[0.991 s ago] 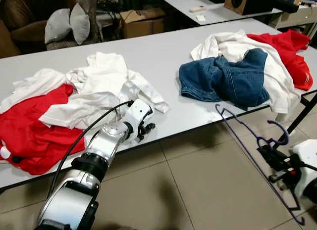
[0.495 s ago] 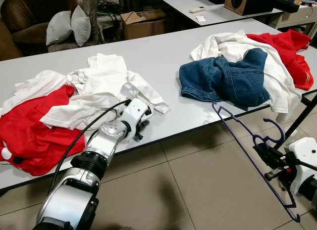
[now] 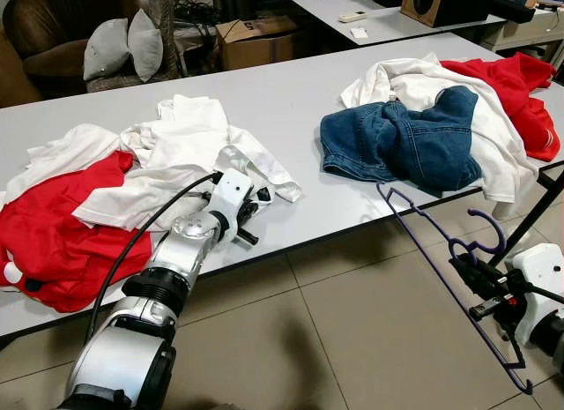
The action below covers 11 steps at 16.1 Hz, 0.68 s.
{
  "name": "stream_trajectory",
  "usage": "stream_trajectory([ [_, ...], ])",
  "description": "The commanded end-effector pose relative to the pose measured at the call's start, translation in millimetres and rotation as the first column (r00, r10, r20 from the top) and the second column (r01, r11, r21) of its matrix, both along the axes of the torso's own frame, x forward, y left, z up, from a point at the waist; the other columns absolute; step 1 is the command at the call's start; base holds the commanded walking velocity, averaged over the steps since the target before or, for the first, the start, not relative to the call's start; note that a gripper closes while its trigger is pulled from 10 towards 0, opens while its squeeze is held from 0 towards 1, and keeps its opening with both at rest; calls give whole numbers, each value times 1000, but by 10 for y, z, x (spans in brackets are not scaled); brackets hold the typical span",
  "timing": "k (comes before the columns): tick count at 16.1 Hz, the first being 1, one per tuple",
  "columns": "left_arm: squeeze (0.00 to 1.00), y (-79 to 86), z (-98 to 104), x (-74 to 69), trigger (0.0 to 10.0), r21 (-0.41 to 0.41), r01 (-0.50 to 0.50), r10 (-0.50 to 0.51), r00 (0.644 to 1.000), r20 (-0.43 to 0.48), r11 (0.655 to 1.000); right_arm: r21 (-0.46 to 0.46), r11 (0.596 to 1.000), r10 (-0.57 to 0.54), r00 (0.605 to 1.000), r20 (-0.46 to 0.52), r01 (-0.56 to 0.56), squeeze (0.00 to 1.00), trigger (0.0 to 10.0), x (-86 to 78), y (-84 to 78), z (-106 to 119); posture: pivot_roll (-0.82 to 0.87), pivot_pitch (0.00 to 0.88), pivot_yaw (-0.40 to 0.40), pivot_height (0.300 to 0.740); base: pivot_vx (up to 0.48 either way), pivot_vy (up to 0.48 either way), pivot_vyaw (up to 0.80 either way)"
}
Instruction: Hang hanger
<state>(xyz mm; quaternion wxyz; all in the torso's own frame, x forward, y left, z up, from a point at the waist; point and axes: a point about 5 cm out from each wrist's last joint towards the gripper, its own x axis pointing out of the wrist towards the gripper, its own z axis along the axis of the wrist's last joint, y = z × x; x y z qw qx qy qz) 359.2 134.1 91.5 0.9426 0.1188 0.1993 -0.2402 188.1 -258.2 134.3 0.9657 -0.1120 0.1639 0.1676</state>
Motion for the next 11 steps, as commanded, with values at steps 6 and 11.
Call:
stream_trajectory([
  [6, 0, 89, 1428, 532, 0, -436, -14, 154, 945, 288, 900, 71, 983, 164, 984, 74, -169, 0, 10000, 44, 266, 148, -152, 0, 72, 740, 0, 0, 0],
  [11, 0, 52, 2626, 560, 0, -598, 192, 163, 857, 489, 778, 174, 897, 402, 914, 60, -406, 0, 10000, 116, 695, 114, -135, 0, 90, 740, 0, 0, 0],
])
